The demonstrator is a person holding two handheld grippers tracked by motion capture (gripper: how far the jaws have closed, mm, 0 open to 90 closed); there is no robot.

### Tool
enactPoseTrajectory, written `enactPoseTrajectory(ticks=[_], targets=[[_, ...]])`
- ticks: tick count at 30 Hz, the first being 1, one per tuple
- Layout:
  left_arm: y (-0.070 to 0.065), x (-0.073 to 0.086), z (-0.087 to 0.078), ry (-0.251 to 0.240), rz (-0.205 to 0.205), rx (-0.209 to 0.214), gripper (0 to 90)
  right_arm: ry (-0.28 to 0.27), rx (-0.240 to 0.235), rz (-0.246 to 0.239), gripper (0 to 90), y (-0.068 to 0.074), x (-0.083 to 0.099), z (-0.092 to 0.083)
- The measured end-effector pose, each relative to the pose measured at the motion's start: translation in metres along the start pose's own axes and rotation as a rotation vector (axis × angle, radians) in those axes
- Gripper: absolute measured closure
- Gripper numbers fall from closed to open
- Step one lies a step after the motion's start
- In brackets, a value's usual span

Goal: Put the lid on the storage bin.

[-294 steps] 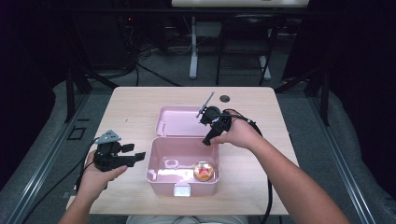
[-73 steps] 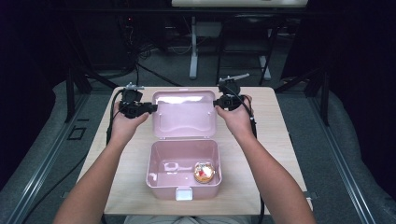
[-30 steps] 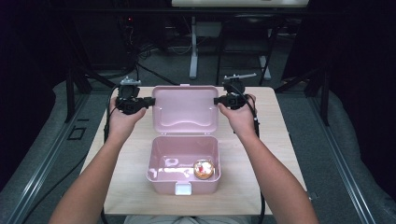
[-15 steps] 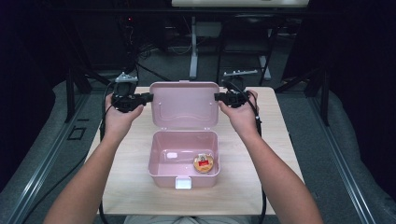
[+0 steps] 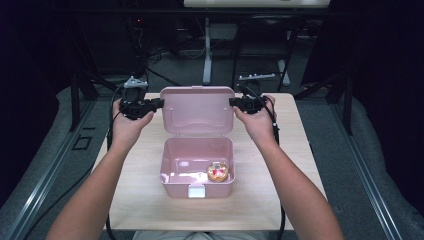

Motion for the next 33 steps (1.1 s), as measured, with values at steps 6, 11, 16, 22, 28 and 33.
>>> enactPoseTrajectory(ticks=[6,11,16,22,28,33], targets=[[0.000,0.000,-0.003,-0.010,-0.009,0.006,83.2,-0.002,-0.003,-0.005,82.9,0.002,0.001,-0.003],[-0.002,0.000,-0.006,-0.011,-0.002,0.005,82.7,-0.005,-0.009,-0.007,80.8,0.004,0.002,-0.006],[-0.004,0.002,-0.010,-0.017,0.003,0.020,81.9,-0.014,-0.019,-0.024,78.8,0.006,0.005,-0.011],[-0.008,0.006,-0.014,-0.024,0.011,0.030,81.2,-0.019,-0.026,-0.036,78.2,0.007,0.009,-0.017],[-0.009,0.012,-0.018,-0.027,0.011,0.045,79.9,-0.030,-0.036,-0.046,77.1,0.009,0.012,-0.022],[-0.011,0.016,-0.022,-0.019,0.021,0.061,79.4,-0.042,-0.047,-0.062,75.8,0.012,0.018,-0.028]])
Point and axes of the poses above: each handheld gripper's, and its own axes: z roughly forward along the jaws, x roughly out of its underside, y roughly to its left, the point moved 3 cm from there along z, roughly forward along the jaws, and after that the axes turned 6 degrees about y, right-handed, at the moved point
